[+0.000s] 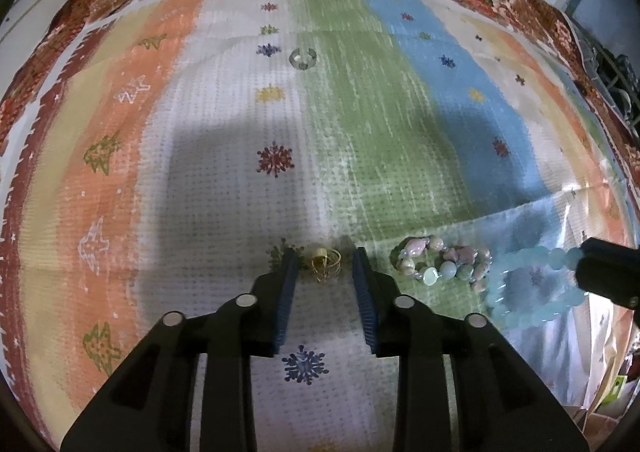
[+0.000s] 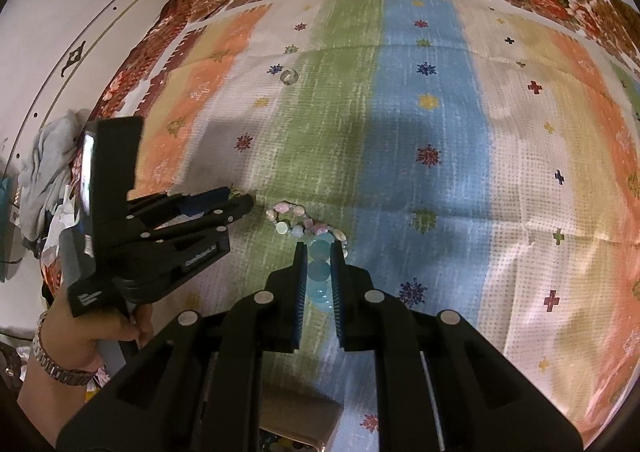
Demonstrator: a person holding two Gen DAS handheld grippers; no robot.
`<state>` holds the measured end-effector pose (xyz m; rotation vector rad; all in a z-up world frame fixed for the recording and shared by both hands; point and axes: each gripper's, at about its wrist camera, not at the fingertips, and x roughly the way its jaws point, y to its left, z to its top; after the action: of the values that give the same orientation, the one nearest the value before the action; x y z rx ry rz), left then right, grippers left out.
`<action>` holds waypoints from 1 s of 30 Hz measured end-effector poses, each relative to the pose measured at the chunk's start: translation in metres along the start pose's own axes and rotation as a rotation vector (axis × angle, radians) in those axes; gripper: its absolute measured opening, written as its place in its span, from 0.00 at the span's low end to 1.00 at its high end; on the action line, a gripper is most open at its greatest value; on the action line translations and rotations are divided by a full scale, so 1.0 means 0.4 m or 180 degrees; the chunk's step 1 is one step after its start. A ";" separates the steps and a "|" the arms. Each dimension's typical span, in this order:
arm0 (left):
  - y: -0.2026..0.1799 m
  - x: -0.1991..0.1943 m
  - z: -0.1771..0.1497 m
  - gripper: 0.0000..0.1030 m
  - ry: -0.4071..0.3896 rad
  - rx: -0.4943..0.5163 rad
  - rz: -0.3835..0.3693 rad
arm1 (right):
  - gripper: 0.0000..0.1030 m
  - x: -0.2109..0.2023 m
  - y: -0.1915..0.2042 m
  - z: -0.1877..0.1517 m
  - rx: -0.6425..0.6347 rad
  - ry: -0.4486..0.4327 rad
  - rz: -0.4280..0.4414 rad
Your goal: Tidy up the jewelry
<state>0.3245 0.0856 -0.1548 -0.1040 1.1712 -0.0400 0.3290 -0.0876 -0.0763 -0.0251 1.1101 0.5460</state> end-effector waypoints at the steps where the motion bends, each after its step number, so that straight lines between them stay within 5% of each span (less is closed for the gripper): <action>1: -0.002 0.000 -0.001 0.15 -0.0002 0.0020 0.0053 | 0.13 -0.001 -0.002 0.000 0.0004 -0.0002 -0.0002; 16: 0.001 -0.045 -0.009 0.15 -0.0104 0.0049 0.0066 | 0.13 -0.011 -0.003 -0.010 -0.0053 -0.0027 -0.0121; 30: -0.088 -0.221 -0.066 0.15 -0.0511 0.0322 0.0137 | 0.13 -0.114 0.027 -0.054 -0.0201 -0.0289 -0.0395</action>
<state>0.2668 0.0567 -0.0803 0.0074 1.0089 -0.0517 0.2912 -0.1029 -0.0445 -0.1221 0.9956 0.4664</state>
